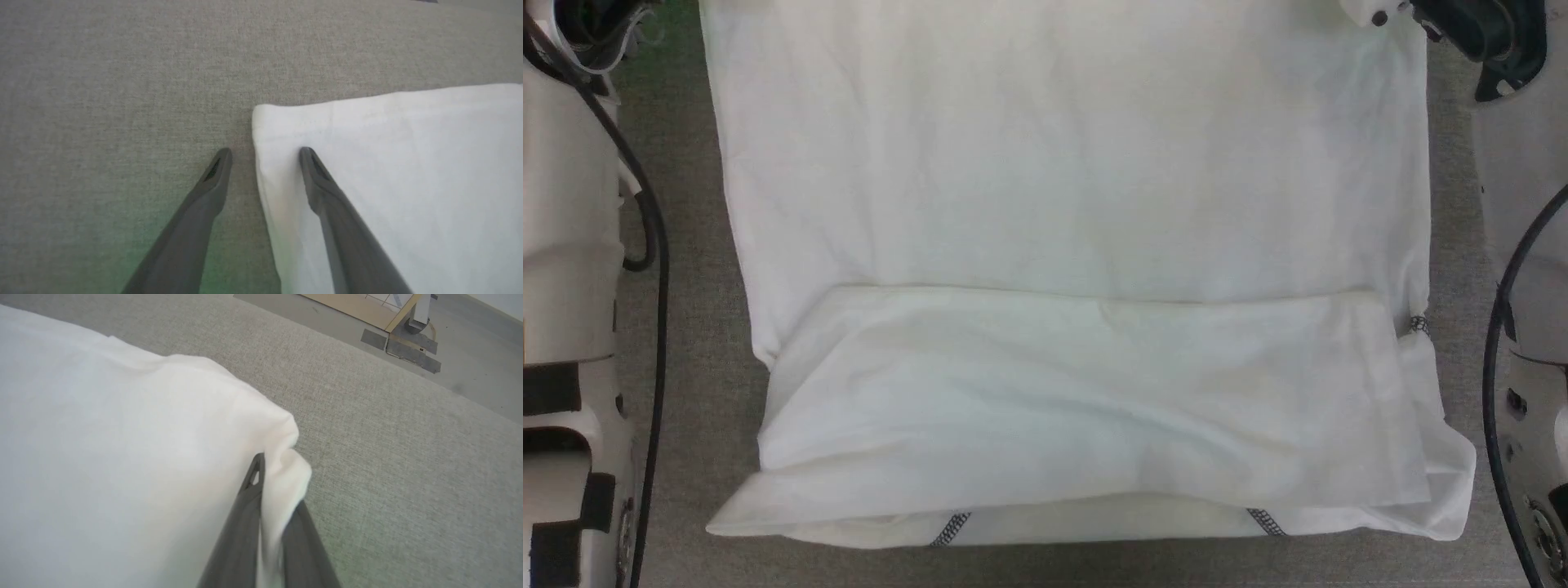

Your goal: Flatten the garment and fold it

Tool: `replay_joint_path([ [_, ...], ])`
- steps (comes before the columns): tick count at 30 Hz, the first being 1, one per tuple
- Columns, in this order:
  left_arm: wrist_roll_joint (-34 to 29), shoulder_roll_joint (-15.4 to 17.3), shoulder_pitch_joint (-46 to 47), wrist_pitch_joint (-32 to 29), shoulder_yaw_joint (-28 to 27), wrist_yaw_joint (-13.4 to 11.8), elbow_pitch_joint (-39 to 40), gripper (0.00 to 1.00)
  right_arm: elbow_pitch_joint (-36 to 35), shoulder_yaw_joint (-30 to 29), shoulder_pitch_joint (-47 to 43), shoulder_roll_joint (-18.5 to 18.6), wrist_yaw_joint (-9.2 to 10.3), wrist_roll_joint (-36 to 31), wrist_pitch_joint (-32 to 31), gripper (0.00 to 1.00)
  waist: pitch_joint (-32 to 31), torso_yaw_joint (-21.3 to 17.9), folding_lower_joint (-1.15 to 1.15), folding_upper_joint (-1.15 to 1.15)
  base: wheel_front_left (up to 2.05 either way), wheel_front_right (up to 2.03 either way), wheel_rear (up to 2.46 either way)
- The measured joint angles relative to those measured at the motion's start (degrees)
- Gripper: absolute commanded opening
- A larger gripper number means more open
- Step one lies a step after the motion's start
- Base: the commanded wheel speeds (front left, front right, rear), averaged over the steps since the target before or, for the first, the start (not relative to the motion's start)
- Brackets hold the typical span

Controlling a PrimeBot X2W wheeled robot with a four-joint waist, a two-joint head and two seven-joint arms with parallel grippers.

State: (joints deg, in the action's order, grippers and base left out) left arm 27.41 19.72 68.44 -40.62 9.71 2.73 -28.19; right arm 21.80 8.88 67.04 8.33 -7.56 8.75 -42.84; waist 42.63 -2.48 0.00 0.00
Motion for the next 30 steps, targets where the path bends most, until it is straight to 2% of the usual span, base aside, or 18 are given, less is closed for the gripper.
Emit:
replay_joint_path([
  [5, 3.27, -0.21, -0.01, 0.43, -1.31, 0.97, 0.44, 0.00, -0.15, 0.37, 0.20, 1.03, 0.00, 0.41, 0.00, 0.00, 0.07, 0.68, 0.00, 0.00, 0.00, 0.00, 0.00],
  [10, 4.49, -1.45, -0.33, 4.19, -2.69, 1.25, 0.66, 0.00, -0.14, 0.12, 0.59, 1.52, 0.00, 0.41, 0.15, 0.00, -0.37, 0.96, 0.00, 0.00, 0.00, 0.00, 0.00],
  [16, 4.56, -2.25, 1.80, 12.34, -3.80, 1.32, -0.12, 0.00, -0.10, -2.01, 3.42, 1.38, 0.00, -0.58, 1.98, 0.00, -0.45, 1.13, 0.00, 0.00, 0.00, 0.00, 0.00],
  [24, 0.24, -2.27, 9.79, 25.24, -3.49, 1.00, -1.92, 0.00, 0.67, -5.59, 9.12, -0.22, 0.00, -4.80, 7.39, 0.00, -0.02, 1.17, 0.00, 0.00, 0.00, 0.00, 0.00],
  [30, 0.11, -3.08, 11.71, 31.06, -2.11, 2.99, -7.09, 0.00, 3.26, -5.66, 9.62, -1.20, 0.00, -4.92, 10.90, 0.00, -0.85, 1.35, 0.00, 0.00, 0.00, 0.00, 0.00],
])
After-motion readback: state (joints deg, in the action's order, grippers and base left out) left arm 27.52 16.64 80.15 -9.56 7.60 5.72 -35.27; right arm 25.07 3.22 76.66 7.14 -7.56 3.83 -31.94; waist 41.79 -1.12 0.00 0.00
